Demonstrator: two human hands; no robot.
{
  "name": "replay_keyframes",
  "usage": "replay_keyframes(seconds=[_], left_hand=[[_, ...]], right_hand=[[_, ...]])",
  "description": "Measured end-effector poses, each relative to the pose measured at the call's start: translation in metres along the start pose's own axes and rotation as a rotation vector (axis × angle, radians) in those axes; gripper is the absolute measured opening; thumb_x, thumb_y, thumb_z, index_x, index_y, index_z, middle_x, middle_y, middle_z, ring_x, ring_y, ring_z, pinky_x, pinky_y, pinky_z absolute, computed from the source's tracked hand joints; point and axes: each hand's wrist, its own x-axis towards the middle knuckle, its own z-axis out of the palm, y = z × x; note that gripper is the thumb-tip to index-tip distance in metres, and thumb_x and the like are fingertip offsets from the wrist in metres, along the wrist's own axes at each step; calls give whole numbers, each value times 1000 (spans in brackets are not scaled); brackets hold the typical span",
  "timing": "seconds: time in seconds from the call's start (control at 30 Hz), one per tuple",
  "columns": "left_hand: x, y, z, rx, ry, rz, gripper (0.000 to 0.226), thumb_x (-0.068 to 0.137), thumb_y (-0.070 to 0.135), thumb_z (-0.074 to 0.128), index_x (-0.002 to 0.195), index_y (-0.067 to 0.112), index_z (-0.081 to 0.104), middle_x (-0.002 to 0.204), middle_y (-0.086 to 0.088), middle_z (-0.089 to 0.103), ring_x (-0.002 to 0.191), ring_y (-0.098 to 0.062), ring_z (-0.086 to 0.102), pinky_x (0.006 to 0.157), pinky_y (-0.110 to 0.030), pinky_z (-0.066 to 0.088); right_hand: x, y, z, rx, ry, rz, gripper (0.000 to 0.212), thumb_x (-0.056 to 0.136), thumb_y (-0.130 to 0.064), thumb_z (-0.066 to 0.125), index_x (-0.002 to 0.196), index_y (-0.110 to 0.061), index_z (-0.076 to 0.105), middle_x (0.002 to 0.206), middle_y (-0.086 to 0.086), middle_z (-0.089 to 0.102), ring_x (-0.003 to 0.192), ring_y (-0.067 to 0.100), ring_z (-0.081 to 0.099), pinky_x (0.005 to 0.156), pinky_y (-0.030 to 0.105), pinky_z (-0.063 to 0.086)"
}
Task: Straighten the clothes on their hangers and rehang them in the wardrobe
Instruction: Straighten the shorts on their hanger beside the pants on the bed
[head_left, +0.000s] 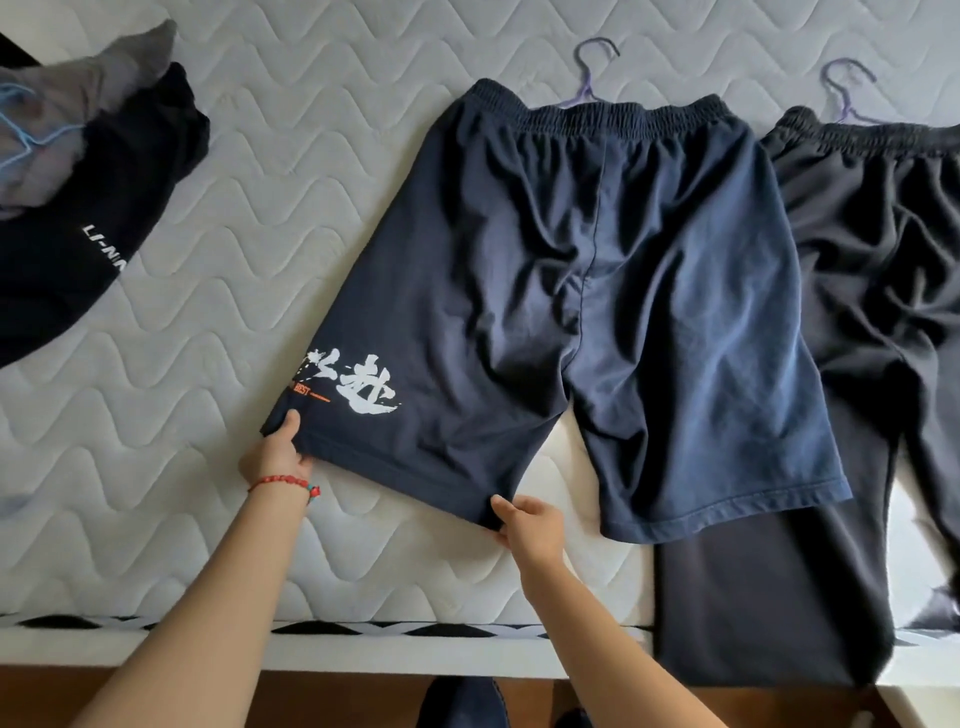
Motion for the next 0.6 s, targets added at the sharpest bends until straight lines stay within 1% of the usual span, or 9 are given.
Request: replay_keyframes(seconds=[0.07,0.17,0.23,0.3,0.37,0.43,0.5,0.53,0.6], left_hand=[[-3,-2,-10,14,52,53,28,82,18,67,107,9,57,79,0,57,81,-19,58,58,-26,53],[-3,-6,-15,25,110,45,30,82,19,66,109,9,58,83,2,58,88,-21,57,58,-26,53],[5,-6,-17,119,67,7,27,90,24,55,113,11,54,77,2,52,76,-17,56,43,-20,52],[11,-6,-17,225,-19,-45,20,97,30,39,111,18,44,75,4,44,66,-10,46,37,-14,46],[6,-9,-19,297,-63,-66,18,97,34,35,96,19,45,75,4,43,64,-8,43,50,-20,45],[-10,-19,-21,367,-107,-88,25,97,33,38,77,19,44,76,2,45,65,-10,44,61,-23,39],[-36,-35,-24,406,-161,-135,27,97,28,38,73,18,44,77,-1,47,66,-14,46,66,-28,40],[-52,-45,-25,409,-194,-164,26,97,24,38,74,16,46,78,-5,49,67,-17,47,67,-28,40],[-87,-63,-27,501,-218,-144,24,94,17,44,71,13,50,78,-12,52,71,-24,49,59,-26,42]], right_hand=[[-2,2,4,-39,51,18,39,83,-11,62,50,-12,41,48,0,44,56,23,47,61,33,44],[-9,-1,4,-107,-21,116,28,88,-9,57,60,-9,50,58,6,56,53,22,59,58,30,50],[-12,-7,-3,-150,-67,190,22,88,-8,54,67,-8,54,64,8,62,55,20,62,55,27,49],[-10,-10,-16,-134,-33,190,20,85,-5,52,66,-7,55,66,9,63,54,20,60,52,23,44],[-11,-13,-37,-65,45,155,19,86,-6,52,68,-6,56,66,10,63,52,19,58,52,23,42],[-15,-17,-64,19,103,145,16,89,-7,52,73,-7,57,69,11,65,56,21,58,55,26,45],[-20,-19,-93,81,115,157,11,90,-8,51,82,-7,57,74,12,67,64,22,62,59,28,49],[-23,-20,-106,99,123,162,8,91,-9,52,87,-6,58,77,13,68,68,23,64,61,28,50],[-33,-22,-132,113,144,148,8,91,-9,52,93,-4,59,81,14,69,74,25,66,64,30,53]])
